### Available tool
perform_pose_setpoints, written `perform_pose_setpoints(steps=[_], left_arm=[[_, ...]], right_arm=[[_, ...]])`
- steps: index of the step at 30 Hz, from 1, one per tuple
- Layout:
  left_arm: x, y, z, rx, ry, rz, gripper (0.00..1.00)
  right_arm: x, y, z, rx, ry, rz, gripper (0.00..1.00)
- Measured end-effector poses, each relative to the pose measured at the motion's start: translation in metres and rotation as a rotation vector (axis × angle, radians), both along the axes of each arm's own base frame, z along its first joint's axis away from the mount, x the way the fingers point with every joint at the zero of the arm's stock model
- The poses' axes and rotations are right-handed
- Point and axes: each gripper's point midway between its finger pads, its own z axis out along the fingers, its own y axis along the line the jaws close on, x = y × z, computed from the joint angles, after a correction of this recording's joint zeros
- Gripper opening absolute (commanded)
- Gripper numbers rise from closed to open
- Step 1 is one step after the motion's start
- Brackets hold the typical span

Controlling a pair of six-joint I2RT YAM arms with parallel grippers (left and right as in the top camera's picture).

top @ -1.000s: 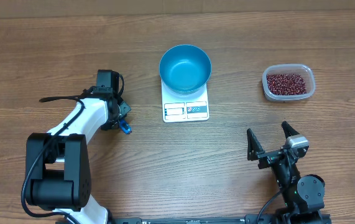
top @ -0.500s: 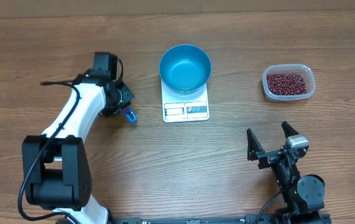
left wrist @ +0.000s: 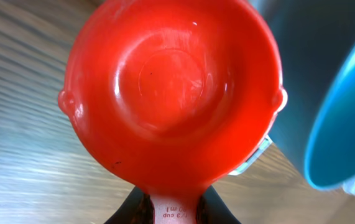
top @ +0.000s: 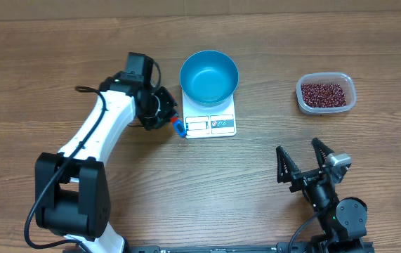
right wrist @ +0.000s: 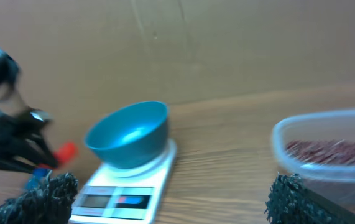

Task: Scoop item into bowl and weigh 150g on scale
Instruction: 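Lift the red scoop with left gripper toward the scale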

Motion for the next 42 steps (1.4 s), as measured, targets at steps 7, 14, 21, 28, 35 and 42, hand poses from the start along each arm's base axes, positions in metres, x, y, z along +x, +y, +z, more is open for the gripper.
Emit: perform_pose_setpoints(steps=[7,14,21,28,35,42], left_arm=[[-0.009,-0.034,0.006,-0.060,0.049,0.049,0.04],[-0.013,-0.059,0.023,-0.112,0.038,0.085,0.04],[-0.014,-0.076,0.028,-0.136,0.020,0.072,0.04],[-0.019,-0.078,0.027,-0.135,0.048,0.091,0.04],[-0.031,-0.070,0.020,-0.090,0.099,0.100,0.04],[-0.021,-0.062,0.062,-0.067,-0.095,0.051,0.04]], right_arm=[[-0.006,0.014,0.001,0.401,0.147,0.085,1.00],[-0.011,0.025,0.005,0.519,0.198,0.156,1.00],[-0.027,0.051,0.005,0.479,0.232,0.326,1.00],[-0.036,0.062,0.005,0.450,0.241,0.412,1.00],[-0.039,0.065,0.005,0.440,0.242,0.432,1.00],[-0.037,0.065,-0.001,0.413,0.255,0.428,1.00]])
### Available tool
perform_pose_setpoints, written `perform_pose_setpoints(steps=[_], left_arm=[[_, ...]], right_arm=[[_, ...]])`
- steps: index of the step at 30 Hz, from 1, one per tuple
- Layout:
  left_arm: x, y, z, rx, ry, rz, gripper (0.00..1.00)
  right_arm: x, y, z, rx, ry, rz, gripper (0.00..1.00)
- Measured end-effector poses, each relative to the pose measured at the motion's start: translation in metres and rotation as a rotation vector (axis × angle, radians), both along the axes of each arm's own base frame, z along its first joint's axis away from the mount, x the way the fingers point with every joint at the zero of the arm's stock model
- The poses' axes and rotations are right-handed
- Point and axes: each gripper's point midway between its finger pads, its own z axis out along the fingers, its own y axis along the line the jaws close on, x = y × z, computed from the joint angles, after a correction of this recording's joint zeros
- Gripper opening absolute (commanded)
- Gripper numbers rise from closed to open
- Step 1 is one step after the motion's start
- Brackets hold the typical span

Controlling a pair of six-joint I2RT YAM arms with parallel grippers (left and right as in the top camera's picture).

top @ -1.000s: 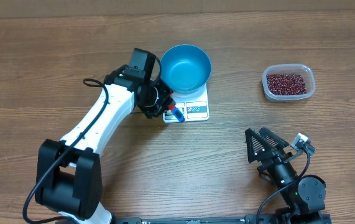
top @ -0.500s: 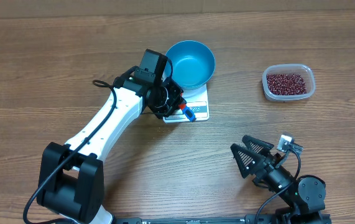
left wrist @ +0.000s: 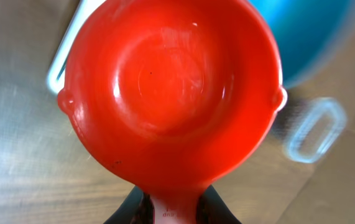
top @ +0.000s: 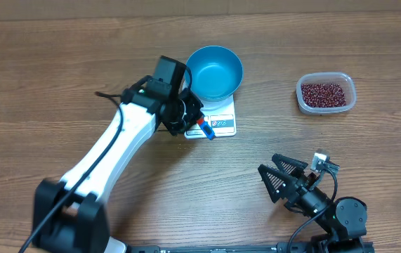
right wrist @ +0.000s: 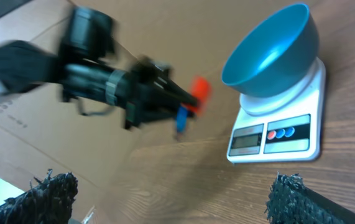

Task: Scoop item into bowl and weigh 150g on scale
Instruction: 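Lift the red scoop with left gripper toward the scale, then move right gripper to the scoop handle and grasp it from left gripper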

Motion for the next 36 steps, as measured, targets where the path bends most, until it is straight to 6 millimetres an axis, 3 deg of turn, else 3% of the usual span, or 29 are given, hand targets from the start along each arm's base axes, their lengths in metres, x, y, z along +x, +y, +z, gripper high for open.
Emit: perform_pose_setpoints(steps=[5,8,12,15,19,24,30,36], left_arm=[[0.019,-0.014,0.090,-0.032,-0.404,-0.090,0.04],[0.019,-0.021,0.115,-0.049,-0.497,-0.114,0.04],[0.025,-0.023,0.097,-0.029,-0.454,-0.107,0.04],[0.027,-0.026,0.083,-0.039,-0.398,-0.079,0.04],[0.022,-0.034,0.083,-0.089,-0.348,-0.035,0.04],[0.017,-0.042,0.084,-0.157,-0.274,0.038,0.04],[0.013,-0.046,0.085,-0.233,-0.185,0.125,0.04],[0.009,-0.051,0.086,-0.287,-0.124,0.155,0.04]], right_arm=[[0.005,0.001,-0.013,-0.033,0.046,0.001,1.00],[0.008,0.001,-0.019,-0.057,0.056,0.003,1.00],[0.013,0.002,-0.027,-0.103,0.110,0.009,1.00],[0.024,0.004,-0.012,-0.133,0.109,0.011,1.00],[0.046,0.008,0.018,-0.140,0.045,0.013,1.00],[0.068,0.027,0.040,-0.137,-0.022,0.058,1.00],[0.087,0.051,0.051,-0.118,-0.080,0.110,1.00],[0.108,0.063,0.047,-0.111,-0.063,0.115,1.00]])
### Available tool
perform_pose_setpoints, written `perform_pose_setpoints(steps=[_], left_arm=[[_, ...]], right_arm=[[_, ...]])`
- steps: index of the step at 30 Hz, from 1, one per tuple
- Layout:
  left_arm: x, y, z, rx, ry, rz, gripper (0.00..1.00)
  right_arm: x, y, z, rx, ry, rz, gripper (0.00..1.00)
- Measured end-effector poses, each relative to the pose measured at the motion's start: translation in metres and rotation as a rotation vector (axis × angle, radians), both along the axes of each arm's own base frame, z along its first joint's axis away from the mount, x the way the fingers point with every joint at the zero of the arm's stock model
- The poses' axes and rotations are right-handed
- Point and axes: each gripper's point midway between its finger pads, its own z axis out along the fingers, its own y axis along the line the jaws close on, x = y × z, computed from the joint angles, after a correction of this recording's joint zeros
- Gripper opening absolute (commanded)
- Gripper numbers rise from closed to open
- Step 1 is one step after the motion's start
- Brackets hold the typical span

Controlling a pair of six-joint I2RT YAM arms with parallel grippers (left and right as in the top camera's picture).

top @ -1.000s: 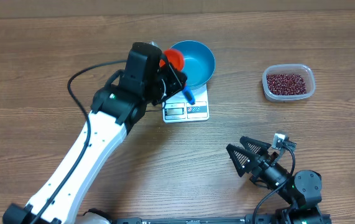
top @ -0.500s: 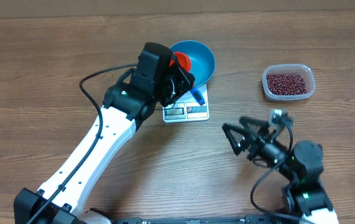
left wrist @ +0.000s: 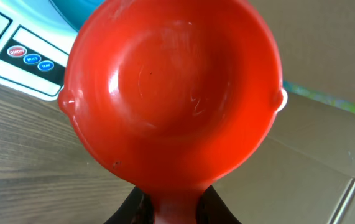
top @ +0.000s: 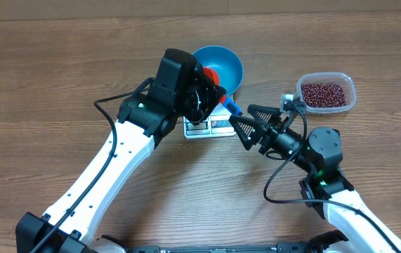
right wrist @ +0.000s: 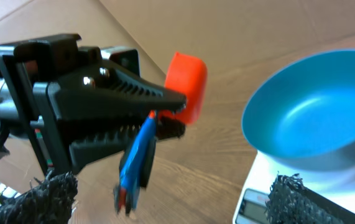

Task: Scoop item into bowl and weigh 150g on scale
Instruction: 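Move right gripper to the scoop handle and grasp it from left gripper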

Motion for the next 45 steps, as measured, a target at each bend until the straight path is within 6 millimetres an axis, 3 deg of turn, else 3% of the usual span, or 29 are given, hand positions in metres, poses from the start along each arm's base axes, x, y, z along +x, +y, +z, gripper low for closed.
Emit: perform_pose_setpoints(steps=[5,11,25,35,42,45], left_arm=[[-0.003,-0.004,0.000,-0.013,0.012,-0.007,0.04],[-0.004,-0.004,0.000,-0.018,0.022,0.000,0.04],[-0.004,-0.004,0.000,-0.020,0.026,0.000,0.04],[-0.004,-0.004,0.000,-0.019,0.026,0.001,0.04],[-0.003,-0.002,-0.002,-0.010,0.026,0.010,0.04],[-0.004,-0.001,-0.003,-0.005,0.030,0.013,0.04]], right_arm=[[0.007,0.013,0.000,0.001,0.005,0.027,0.88],[0.011,0.015,0.009,0.005,-0.016,0.021,0.62],[0.026,0.026,0.010,-0.001,-0.008,0.026,0.48],[0.028,0.030,0.007,-0.005,0.002,0.033,0.27],[0.025,0.034,0.010,-0.001,-0.009,0.055,0.04],[0.025,0.034,0.010,0.001,-0.003,0.058,0.04]])
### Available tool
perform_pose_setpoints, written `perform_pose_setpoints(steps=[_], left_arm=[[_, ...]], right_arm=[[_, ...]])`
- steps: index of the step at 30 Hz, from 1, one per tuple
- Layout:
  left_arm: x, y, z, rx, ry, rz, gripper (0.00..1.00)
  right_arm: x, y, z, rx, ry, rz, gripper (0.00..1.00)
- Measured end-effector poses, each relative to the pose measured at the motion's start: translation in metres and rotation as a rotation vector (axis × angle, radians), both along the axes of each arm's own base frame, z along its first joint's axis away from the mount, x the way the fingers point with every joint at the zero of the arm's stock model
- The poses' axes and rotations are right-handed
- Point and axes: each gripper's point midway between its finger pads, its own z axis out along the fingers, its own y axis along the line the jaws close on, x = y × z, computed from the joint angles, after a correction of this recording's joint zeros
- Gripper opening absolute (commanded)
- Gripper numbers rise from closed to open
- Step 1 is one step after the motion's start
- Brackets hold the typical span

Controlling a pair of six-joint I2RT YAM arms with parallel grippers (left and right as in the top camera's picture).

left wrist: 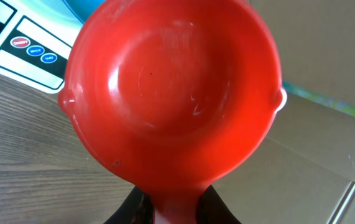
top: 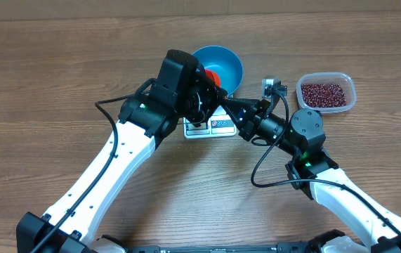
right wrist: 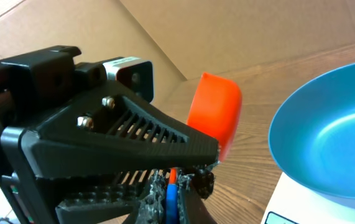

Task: Scoop item into bowl and weigh 150g on scale
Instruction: 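Move right gripper to the scoop handle and grasp it from left gripper, then release scoop with left gripper and move it over the teal bowl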

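The empty red measuring scoop [left wrist: 172, 93] fills the left wrist view, its neck pinched between the jaws of my left gripper [left wrist: 174, 208], which is shut on it. Overhead, the scoop's cup [top: 211, 76] hangs at the near rim of the blue bowl [top: 227, 62] on the white scale [top: 221, 125]. My right gripper [right wrist: 172, 194] is shut on the scoop's blue handle end [right wrist: 171, 186], nose to nose with the left gripper [right wrist: 121, 137]. In the right wrist view the scoop's cup [right wrist: 216, 115] is on edge beside the empty bowl [right wrist: 332, 143].
A clear tub of red beans [top: 326, 93] stands at the back right of the wooden table [top: 60, 77]. The scale's buttons [left wrist: 31, 51] show under the scoop in the left wrist view. A brown cardboard wall [right wrist: 239, 31] runs behind the table.
My right gripper was open just short of the blue handle end; now it is shut on it. The left gripper and scoop have barely moved.
My left gripper held the scoop left of the scale while the right gripper stood open at the table's front right. Then the scoop was over the scale's front. Then it was raised beside the bowl with the right gripper open facing it, and now both hold it.
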Motion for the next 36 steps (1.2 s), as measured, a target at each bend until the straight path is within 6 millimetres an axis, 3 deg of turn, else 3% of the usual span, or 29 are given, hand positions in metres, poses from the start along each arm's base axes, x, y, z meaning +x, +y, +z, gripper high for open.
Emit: perform_pose_setpoints(steps=[4,9,11,17,21,25,26,27,29,36], left_arm=[[0.000,0.000,0.000,0.002,0.000,0.001,0.07],[0.001,0.000,0.001,0.031,-0.051,-0.048,0.59],[0.004,-0.003,0.006,0.052,-0.122,-0.096,0.70],[-0.003,-0.004,0.005,0.180,-0.269,-0.285,0.75],[-0.002,0.003,0.018,0.289,-0.360,-0.367,0.75],[0.005,0.013,0.038,0.416,-0.470,-0.419,0.72],[0.008,0.016,0.041,0.449,-0.493,-0.424,0.66],[0.010,0.019,0.042,0.485,-0.513,-0.428,0.51],[0.017,0.029,0.041,0.578,-0.548,-0.433,0.06],[0.026,0.036,0.031,0.766,-0.590,-0.459,0.04]], right_arm=[[0.000,0.000,0.000,0.000,0.003,0.001,0.04],[-0.001,0.000,-0.001,-0.002,0.005,0.010,0.04],[-0.002,0.000,-0.005,-0.010,0.021,0.014,0.04],[0.000,-0.010,-0.029,-0.052,0.139,-0.011,0.04],[0.000,-0.027,-0.026,-0.060,0.161,-0.047,0.04],[-0.008,-0.049,-0.016,-0.085,0.165,-0.100,0.04],[-0.010,-0.054,-0.014,-0.096,0.165,-0.117,0.04],[-0.013,-0.062,-0.015,-0.114,0.174,-0.140,0.04],[-0.019,-0.074,-0.018,-0.153,0.194,-0.186,0.04],[-0.034,-0.102,-0.025,-0.270,0.205,-0.301,0.04]])
